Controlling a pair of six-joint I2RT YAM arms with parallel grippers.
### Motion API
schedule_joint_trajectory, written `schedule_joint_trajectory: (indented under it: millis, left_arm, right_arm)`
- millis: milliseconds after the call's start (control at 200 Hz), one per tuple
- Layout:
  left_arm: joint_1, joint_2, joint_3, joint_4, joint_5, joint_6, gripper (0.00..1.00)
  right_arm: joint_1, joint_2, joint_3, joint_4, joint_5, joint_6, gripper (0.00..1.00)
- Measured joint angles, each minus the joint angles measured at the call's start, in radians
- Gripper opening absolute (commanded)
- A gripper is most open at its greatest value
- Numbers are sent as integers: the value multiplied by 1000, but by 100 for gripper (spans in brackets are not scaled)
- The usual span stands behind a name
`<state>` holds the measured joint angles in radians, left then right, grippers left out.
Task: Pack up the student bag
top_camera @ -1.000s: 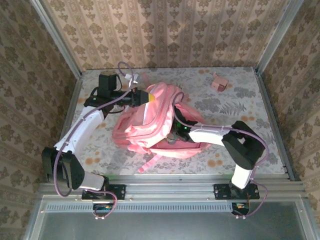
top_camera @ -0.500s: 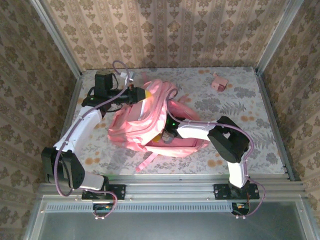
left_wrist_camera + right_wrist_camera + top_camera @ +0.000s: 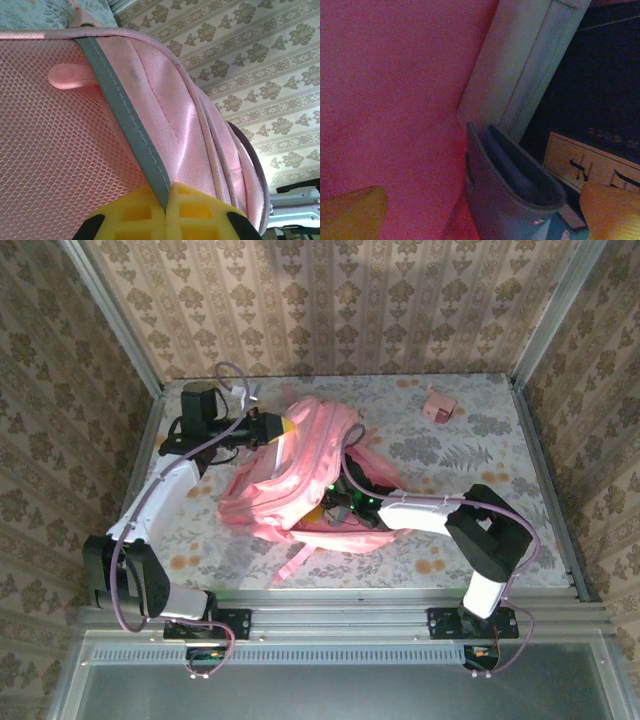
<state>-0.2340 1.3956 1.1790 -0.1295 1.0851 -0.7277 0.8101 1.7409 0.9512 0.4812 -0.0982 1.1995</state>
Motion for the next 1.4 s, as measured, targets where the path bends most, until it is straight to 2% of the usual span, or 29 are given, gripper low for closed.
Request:
schedule_joint_trajectory:
  millis: [280, 515, 825, 995, 1075, 1175, 1285, 1400]
  left_arm:
    - [23, -2, -10, 21, -14, -24, 0]
    - [47, -6, -43, 92, -16, -100, 0]
    - [56, -12, -52, 133, -54, -159, 0]
    - [55, -14, -52, 108, -96, -128, 0]
    - [36, -14, -52, 98, -118, -102, 0]
    - [0, -11, -52, 77, -146, -68, 0]
    - [-46, 10, -52, 66, -171, -31, 0]
    - [-66, 37, -54, 72, -174, -20, 0]
  right_arm:
    - [-27, -141, -135, 55, -13, -42, 100]
    - [-61, -268, -239, 69, -2, -49, 100]
    - [-172, -462, -353, -8, 21, -50, 99]
    - [-291, -639, -356, -125, 14, -106, 97]
    - [-363, -687, -311, -244, 21, -170, 96]
    - [-428, -657, -183, -415, 48, -268, 95]
    - [-478, -509, 61, -599, 109, -404, 96]
    - [-516, -318, 281, -701, 170, -537, 97]
